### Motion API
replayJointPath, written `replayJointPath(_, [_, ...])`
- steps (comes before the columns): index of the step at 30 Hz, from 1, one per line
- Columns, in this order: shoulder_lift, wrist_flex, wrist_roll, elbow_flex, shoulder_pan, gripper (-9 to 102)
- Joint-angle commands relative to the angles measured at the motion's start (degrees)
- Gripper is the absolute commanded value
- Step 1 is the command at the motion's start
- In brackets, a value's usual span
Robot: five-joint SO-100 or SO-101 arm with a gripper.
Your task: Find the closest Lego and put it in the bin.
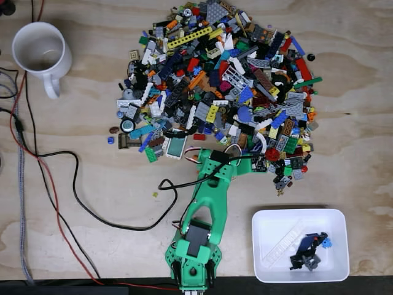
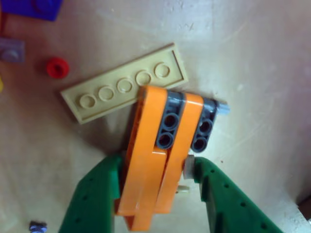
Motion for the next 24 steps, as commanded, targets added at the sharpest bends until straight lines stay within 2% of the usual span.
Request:
replayJointPath(1, [0.79, -1.41, -1.32, -0.26, 0.97, 6])
replayJointPath(3, [0.88, -1.76, -1.85, -0.26, 0.97, 1])
replayJointPath(8, [1.23, -1.14, -3.43, -1.85, -1.32, 0])
replayJointPath(10, [2.72, 3.16, -5.54, -6.77, -2.02, 0])
replayJointPath(14, [6.06, 17.84, -12.83, -26.81, -0.62, 0])
replayJointPath(18, [8.35, 26.63, -21.36, -41.75, 9.32, 0])
replayJointPath(24, [13.27, 28.92, -32.87, -46.93, 31.9, 0])
